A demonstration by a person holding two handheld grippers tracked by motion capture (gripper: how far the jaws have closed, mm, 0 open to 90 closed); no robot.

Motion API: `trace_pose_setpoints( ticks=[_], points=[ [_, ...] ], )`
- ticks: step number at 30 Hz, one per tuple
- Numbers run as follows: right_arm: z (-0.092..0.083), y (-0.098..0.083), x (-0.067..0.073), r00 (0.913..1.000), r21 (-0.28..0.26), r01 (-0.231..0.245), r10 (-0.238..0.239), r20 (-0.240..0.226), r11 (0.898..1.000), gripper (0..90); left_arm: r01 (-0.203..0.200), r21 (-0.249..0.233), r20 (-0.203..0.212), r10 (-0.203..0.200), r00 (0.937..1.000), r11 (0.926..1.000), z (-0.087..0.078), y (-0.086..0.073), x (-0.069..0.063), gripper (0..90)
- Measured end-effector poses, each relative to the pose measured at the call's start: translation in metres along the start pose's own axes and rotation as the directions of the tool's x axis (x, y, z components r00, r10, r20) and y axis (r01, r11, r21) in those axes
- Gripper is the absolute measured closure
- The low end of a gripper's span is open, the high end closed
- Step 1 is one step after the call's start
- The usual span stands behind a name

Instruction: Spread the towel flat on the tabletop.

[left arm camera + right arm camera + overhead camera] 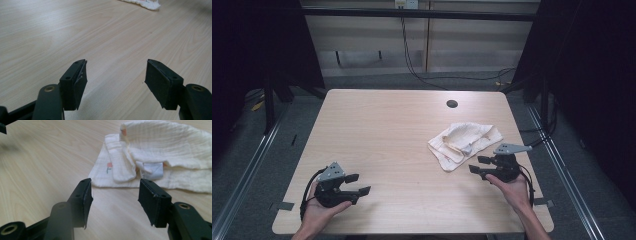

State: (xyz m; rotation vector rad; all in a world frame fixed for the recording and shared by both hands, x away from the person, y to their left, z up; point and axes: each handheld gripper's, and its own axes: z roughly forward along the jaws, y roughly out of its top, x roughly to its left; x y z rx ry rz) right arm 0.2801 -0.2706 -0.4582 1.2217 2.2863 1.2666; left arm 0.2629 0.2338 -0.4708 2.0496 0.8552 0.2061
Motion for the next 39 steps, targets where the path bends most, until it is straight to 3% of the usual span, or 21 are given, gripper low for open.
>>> trace_pose_setpoints(
  ticks=[6, 11, 20, 23, 27, 32, 39],
  points=[
    [0.011, 0.020, -0.010, 0.9997, -0.004, 0.021, -0.021, -0.014, 1.000, 45.6, -0.010, 0.001, 0.002, 0.010, 0.9999, 0.9999, 0.000, 0.000, -0.001, 33.7],
    [0.019, 0.031, -0.021, 1.0000, -0.018, 0.006, -0.006, -0.006, 1.000, 42.9, -0.009, -0.002, 0.001, 0.009, 1.0000, 1.0000, -0.001, 0.000, 0.000, 33.8],
    [0.040, 0.043, -0.039, 0.9999, 0.035, 0.009, -0.009, 0.014, 0.999, 36.7, -0.018, 0.004, 0.004, 0.018, 0.9998, 0.9998, 0.000, 0.001, -0.001, 33.9],
    [0.048, 0.046, -0.044, 0.9996, 0.045, 0.009, -0.008, -0.028, 0.999, 40.3, -0.017, 0.006, 0.003, 0.017, 0.9998, 0.9998, 0.000, 0.001, 0.000, 33.8],
    [0.053, 0.050, -0.046, 0.9993, 0.075, 0.014, -0.011, -0.037, 0.997, 35.9, -0.027, 0.009, -0.004, 0.027, 0.9996, 0.9996, 0.001, 0.001, 0.001, 33.5],
    [0.062, 0.054, -0.048, 0.9998, 0.082, 0.017, -0.016, -0.010, 0.996, 29.9, -0.028, 0.005, -0.001, 0.028, 0.9996, 0.9996, -0.001, 0.001, 0.001, 33.4],
    [0.085, 0.051, -0.051, 0.9993, 0.158, 0.034, -0.031, -0.022, 0.987, 26.6, -0.031, 0.003, 0.002, 0.031, 0.9995, 0.9995, -0.001, 0.001, 0.001, 33.4]
  ],
)
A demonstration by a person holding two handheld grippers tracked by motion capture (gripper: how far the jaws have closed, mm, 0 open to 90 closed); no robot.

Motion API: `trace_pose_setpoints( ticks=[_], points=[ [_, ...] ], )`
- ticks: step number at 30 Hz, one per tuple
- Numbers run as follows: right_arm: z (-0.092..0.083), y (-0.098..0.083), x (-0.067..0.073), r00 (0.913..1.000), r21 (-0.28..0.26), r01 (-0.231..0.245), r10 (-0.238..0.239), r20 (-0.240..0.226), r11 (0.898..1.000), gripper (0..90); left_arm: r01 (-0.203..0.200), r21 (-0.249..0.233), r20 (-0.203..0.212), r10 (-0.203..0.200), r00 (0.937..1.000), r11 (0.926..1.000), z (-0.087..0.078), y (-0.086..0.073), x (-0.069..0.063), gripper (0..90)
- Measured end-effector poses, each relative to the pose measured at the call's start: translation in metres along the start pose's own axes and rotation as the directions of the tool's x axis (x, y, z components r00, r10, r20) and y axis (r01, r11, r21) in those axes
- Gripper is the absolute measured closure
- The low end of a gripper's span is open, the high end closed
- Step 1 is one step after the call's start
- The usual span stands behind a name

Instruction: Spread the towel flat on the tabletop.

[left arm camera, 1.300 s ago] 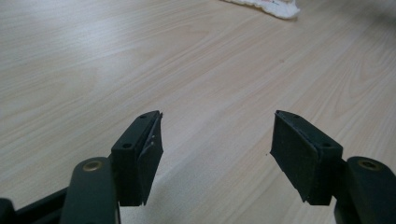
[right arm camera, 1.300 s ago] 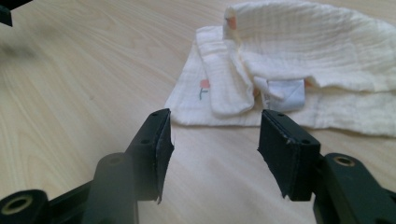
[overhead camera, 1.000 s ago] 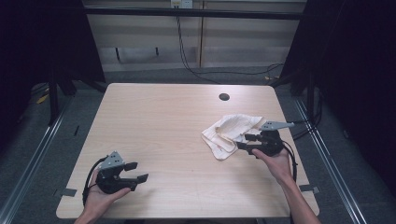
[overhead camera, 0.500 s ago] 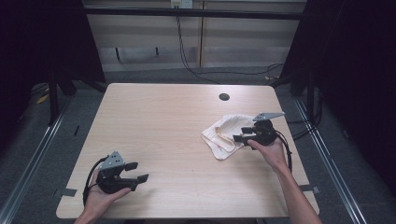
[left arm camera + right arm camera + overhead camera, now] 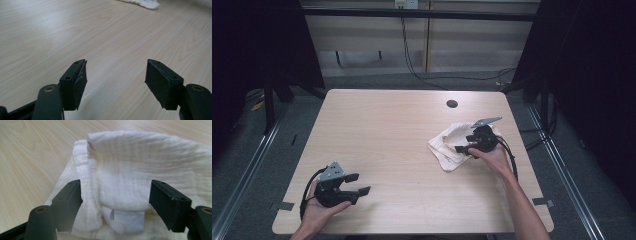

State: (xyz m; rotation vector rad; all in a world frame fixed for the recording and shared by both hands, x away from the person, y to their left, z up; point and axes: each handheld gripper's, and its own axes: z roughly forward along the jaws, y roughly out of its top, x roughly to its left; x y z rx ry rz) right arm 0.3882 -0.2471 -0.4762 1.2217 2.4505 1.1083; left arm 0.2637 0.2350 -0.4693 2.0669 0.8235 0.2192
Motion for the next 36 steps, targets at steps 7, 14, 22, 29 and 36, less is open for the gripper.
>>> trace_pose_setpoints(
  ticks=[7, 14, 22, 29, 36],
  points=[
    [0.016, -0.008, -0.007, 1.0000, 0.055, -0.003, 0.002, 0.008, 0.998, 27.0, 0.001, 0.005, 0.005, -0.001, 1.0000, 1.0000, 0.001, -0.001, 0.000, 33.2],
    [0.020, -0.012, -0.006, 0.9987, 0.072, 0.027, -0.030, 0.042, 0.997, 32.3, -0.005, 0.013, 0.006, 0.005, 1.0000, 0.9999, 0.002, 0.000, -0.001, 33.2],
    [0.018, -0.016, -0.002, 0.9941, 0.065, 0.062, -0.067, 0.085, 0.996, 50.5, -0.020, 0.022, 0.004, 0.020, 0.9998, 0.9996, 0.004, 0.000, -0.002, 33.2],
    [0.015, -0.017, 0.000, 0.9967, 0.060, 0.052, -0.056, 0.059, 0.997, 68.8, -0.013, 0.021, 0.006, 0.013, 0.9999, 0.9997, 0.005, 0.001, -0.003, 33.2],
    [0.015, -0.019, 0.006, 0.9970, 0.055, 0.063, -0.065, 0.040, 0.996, 78.7, -0.011, 0.019, 0.004, 0.011, 0.9999, 0.9998, 0.005, 0.001, -0.002, 33.3]
  ],
)
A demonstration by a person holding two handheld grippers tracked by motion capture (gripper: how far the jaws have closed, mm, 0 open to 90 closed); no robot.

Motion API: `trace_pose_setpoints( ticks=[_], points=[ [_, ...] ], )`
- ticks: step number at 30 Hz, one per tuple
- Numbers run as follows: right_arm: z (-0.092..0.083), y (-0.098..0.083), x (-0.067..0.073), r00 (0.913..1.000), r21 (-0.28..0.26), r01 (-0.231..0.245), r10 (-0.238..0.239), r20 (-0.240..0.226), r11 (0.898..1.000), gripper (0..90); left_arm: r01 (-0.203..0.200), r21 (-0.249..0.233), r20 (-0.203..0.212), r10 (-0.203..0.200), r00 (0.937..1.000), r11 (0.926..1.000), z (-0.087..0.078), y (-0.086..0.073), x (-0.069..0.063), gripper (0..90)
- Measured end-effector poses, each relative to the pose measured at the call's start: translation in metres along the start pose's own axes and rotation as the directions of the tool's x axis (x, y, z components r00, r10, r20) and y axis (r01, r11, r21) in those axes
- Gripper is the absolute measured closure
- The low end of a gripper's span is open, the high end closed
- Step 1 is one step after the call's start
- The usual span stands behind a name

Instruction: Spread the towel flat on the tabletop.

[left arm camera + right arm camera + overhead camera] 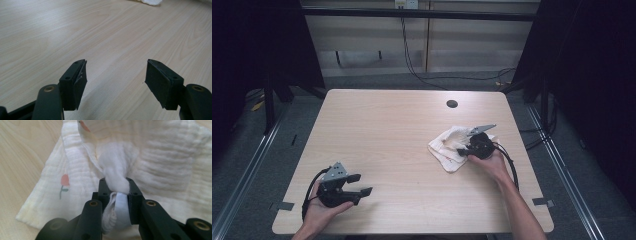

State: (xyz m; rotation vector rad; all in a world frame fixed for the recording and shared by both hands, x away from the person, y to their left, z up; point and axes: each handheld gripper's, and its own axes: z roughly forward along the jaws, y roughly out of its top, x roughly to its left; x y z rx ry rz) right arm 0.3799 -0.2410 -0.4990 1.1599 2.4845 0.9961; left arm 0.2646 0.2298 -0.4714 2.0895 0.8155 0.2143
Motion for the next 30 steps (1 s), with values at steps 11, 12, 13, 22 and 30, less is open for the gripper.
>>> trace_pose_setpoints(
  ticks=[11, 12, 13, 22, 30],
  points=[
    [0.001, 0.000, 0.016, 0.9989, 0.000, 0.000, 0.000, -0.046, 1.000, 80.7, 0.007, 0.008, -0.002, -0.007, 1.0000, 0.9999, 0.001, 0.000, 0.001, 33.3],
    [0.001, 0.000, 0.016, 0.9987, 0.000, 0.003, -0.003, -0.050, 1.000, 80.7, 0.009, 0.010, -0.002, -0.009, 1.0000, 0.9999, 0.001, 0.000, 0.001, 33.4],
    [0.000, -0.001, 0.018, 0.9991, 0.008, -0.001, 0.001, -0.044, 1.000, 80.9, 0.012, 0.011, 0.000, -0.012, 0.9999, 0.9999, 0.001, 0.000, 0.002, 33.5],
    [0.000, -0.002, 0.034, 0.9966, 0.013, 0.006, -0.005, -0.082, 1.000, 82.0, 0.020, -0.001, 0.000, -0.020, 0.9998, 0.9998, 0.000, 0.000, 0.003, 33.7],
    [-0.002, -0.005, 0.050, 0.9932, 0.013, 0.015, -0.014, -0.116, 1.000, 82.0, 0.008, 0.013, -0.002, -0.008, 1.0000, 0.9999, 0.001, 0.000, 0.002, 33.7]
  ],
)
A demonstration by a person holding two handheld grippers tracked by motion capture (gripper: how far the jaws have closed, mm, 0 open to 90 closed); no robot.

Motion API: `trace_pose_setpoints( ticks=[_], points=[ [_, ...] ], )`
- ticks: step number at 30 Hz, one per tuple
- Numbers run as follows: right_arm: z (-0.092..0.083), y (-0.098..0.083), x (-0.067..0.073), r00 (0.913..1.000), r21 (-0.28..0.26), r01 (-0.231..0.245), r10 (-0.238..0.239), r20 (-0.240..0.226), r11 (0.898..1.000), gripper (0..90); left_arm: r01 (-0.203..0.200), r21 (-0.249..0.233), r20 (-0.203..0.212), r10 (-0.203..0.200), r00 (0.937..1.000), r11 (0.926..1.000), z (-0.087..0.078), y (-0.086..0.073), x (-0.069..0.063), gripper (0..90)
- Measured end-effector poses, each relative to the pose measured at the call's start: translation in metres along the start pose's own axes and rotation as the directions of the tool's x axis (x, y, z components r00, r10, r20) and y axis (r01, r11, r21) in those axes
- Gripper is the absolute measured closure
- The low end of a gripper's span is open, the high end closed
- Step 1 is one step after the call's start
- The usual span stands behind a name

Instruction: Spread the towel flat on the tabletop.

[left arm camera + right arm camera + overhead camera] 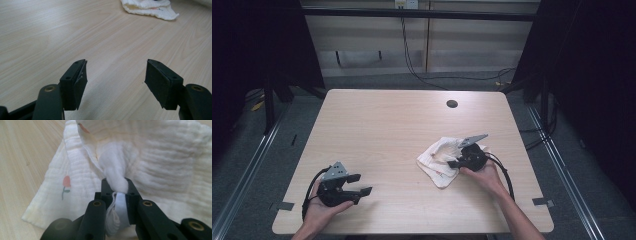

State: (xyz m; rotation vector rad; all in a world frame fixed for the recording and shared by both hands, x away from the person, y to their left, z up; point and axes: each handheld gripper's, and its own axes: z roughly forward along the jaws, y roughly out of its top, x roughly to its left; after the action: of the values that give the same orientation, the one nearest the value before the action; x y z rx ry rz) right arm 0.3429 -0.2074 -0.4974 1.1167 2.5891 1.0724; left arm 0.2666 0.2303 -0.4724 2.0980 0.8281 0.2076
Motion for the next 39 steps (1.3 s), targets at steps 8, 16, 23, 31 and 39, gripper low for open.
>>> trace_pose_setpoints(
  ticks=[8, 16, 23, 31, 39],
  points=[
    [0.009, 0.004, 0.019, 0.9985, -0.004, 0.031, -0.031, -0.045, 1.000, 82.0, 0.005, 0.000, 0.002, -0.005, 1.0000, 1.0000, 0.000, -0.001, 0.000, 33.7],
    [0.014, 0.005, 0.042, 0.9924, 0.010, 0.064, -0.062, -0.106, 0.998, 82.0, 0.003, -0.008, 0.004, -0.003, 1.0000, 1.0000, -0.001, 0.000, -0.001, 33.7],
    [0.021, 0.009, 0.059, 0.9901, 0.012, 0.067, -0.065, -0.124, 0.998, 81.9, -0.010, -0.001, 0.009, 0.010, 0.9999, 0.9999, 0.000, 0.000, -0.001, 37.8],
    [0.031, 0.015, 0.082, 0.9840, 0.001, 0.092, -0.090, -0.154, 0.996, 81.7, -0.021, 0.002, 0.011, 0.021, 0.9997, 0.9998, -0.001, 0.000, -0.002, 38.7],
    [0.038, 0.018, 0.099, 0.9762, -0.002, 0.110, -0.108, -0.188, 0.994, 79.1, -0.023, 0.005, 0.013, 0.023, 0.9997, 0.9997, -0.001, -0.001, -0.003, 39.9]
  ],
)
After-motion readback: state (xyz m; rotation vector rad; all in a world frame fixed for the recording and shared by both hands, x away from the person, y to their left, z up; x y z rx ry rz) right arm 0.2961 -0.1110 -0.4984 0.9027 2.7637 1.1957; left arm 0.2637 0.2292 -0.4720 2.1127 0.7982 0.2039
